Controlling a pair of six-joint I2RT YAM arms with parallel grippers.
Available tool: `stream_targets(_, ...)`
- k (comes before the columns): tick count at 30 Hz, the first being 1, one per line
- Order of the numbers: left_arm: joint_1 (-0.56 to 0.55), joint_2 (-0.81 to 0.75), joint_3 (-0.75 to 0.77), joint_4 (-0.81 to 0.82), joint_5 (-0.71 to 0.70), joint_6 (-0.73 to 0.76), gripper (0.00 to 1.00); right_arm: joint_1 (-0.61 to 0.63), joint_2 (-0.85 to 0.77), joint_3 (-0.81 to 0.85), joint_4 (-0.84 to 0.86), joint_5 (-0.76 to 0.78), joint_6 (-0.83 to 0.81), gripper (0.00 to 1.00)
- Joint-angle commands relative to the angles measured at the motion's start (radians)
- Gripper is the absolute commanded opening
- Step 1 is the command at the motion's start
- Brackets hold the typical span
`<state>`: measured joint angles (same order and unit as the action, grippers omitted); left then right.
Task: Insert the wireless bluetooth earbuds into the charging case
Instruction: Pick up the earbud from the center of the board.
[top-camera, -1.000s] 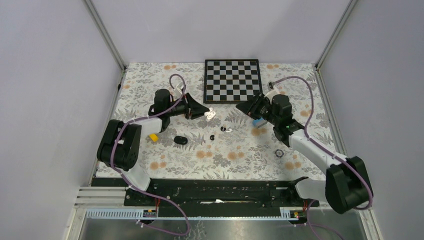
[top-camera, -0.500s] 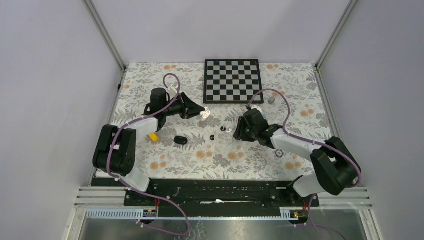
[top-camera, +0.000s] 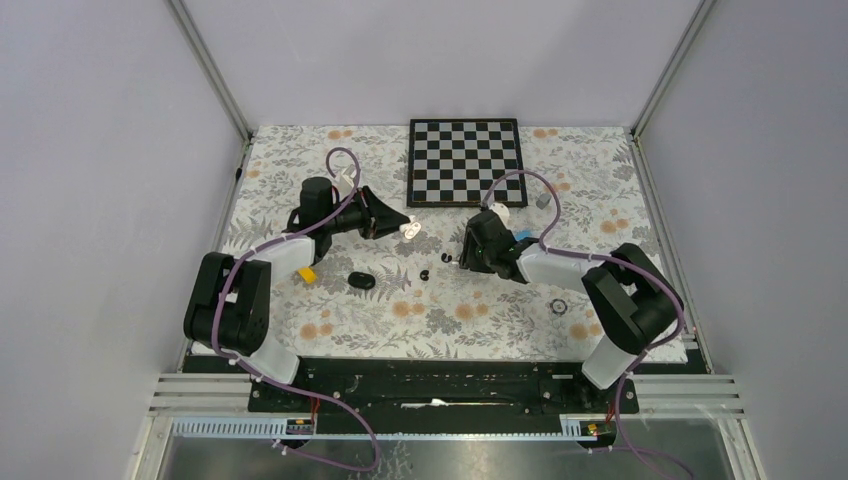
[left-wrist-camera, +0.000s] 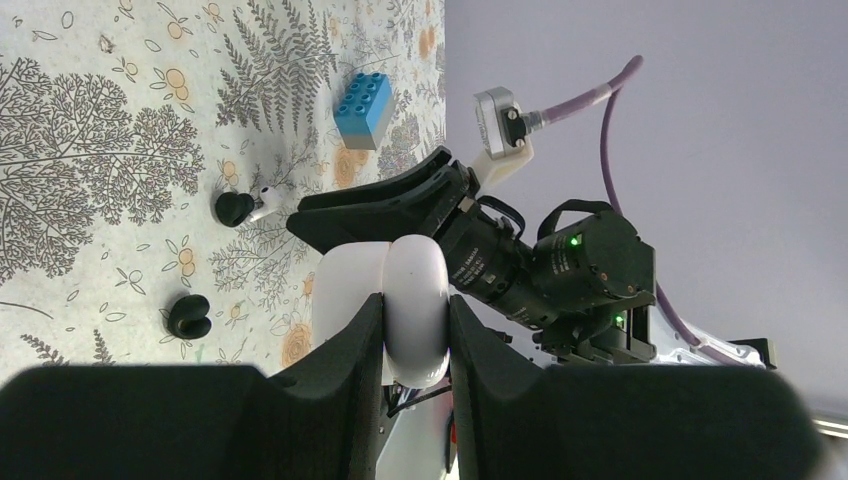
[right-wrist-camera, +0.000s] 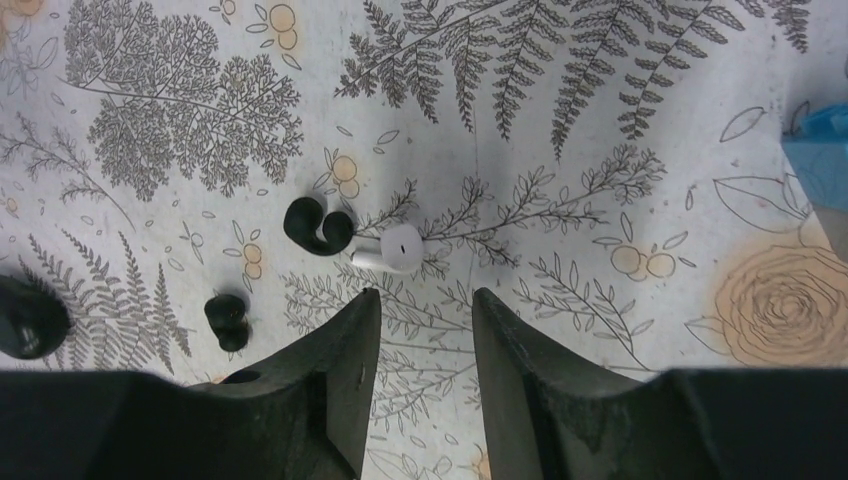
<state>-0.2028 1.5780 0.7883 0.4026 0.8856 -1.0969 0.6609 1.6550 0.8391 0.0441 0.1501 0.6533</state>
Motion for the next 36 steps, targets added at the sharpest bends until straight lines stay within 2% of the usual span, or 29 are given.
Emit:
stream_targets(1, 0.0, -0.043, -0.011, 0.038, 0.005, 0.019, 0.0, 0.009, 0.044, 0.046, 0.048, 0.035, 0.024, 0.44)
stream_targets(16, 0.003, -0.049, -0.008, 0.019, 0.01, 0.027, 0.0, 0.009, 0.122, 0.114, 0.054, 0.007, -0.036, 0.29)
stream_targets(27, 0.006, -0.058, -0.008, -0.004, 0.012, 0.039, 0.0, 0.009, 0.178, 0.209, -0.017, -0.043, -0.265, 0.26)
stream_targets(31, 0.008, -0.057, -0.008, -0.007, 0.012, 0.043, 0.0, 0.009, 0.193, 0.233, -0.071, -0.047, -0.368, 0.3)
stream_targets(34, 0.008, -0.055, -0.008, -0.007, 0.013, 0.042, 0.0, 0.009, 0.183, 0.222, -0.073, -0.037, -0.403, 0.44)
stream_targets(36, 0.008, -0.053, -0.005, -0.008, 0.013, 0.041, 0.0, 0.009, 0.172, 0.215, -0.073, -0.028, -0.401, 0.49)
